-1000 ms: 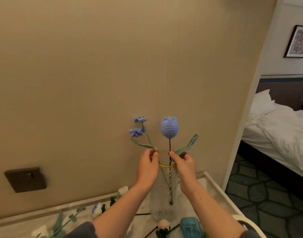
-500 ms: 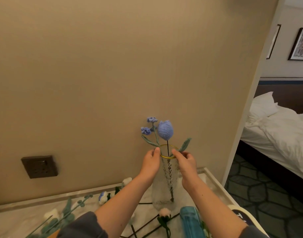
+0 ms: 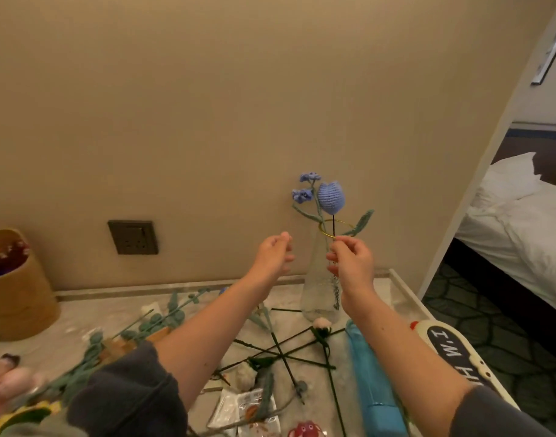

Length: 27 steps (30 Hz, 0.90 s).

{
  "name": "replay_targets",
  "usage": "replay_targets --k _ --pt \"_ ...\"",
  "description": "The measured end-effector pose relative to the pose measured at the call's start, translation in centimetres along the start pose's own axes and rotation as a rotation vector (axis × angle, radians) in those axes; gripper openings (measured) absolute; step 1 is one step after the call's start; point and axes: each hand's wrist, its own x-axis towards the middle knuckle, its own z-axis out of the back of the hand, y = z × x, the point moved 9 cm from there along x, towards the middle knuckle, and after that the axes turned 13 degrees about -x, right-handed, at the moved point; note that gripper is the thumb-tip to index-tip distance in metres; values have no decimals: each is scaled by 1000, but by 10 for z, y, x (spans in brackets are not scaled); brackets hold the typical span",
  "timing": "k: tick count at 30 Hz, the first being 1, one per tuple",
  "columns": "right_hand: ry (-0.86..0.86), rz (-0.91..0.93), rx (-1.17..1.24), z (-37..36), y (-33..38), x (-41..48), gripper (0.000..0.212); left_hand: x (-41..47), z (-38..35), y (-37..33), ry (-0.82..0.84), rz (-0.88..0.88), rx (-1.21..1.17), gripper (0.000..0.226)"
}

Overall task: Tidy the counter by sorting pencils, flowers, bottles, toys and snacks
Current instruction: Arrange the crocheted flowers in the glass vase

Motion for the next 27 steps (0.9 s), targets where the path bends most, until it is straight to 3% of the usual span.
replay_targets --k 4,9,14,18,24,27 --pt "306 -43 -250 -47 -30 -23 13 -17 37 4 -32 -34 18 24" --pt "500 -133 -560 -75 -100 -40 13 -31 90 47 -96 71 57 21" --pt "572 -183 -798 -83 -154 -43 31 -38 126 105 -175 222 49 17" --pt "571 -181 -842 -90 -170 -39 35 -45 138 135 -176 286 107 11" --pt "570 -134 -924 -102 -173 -32 20 -44 151 146 -194 342 111 16" --pt "647 -135 -947 -109 -175 -37 13 -44 154 149 -209 354 93 18"
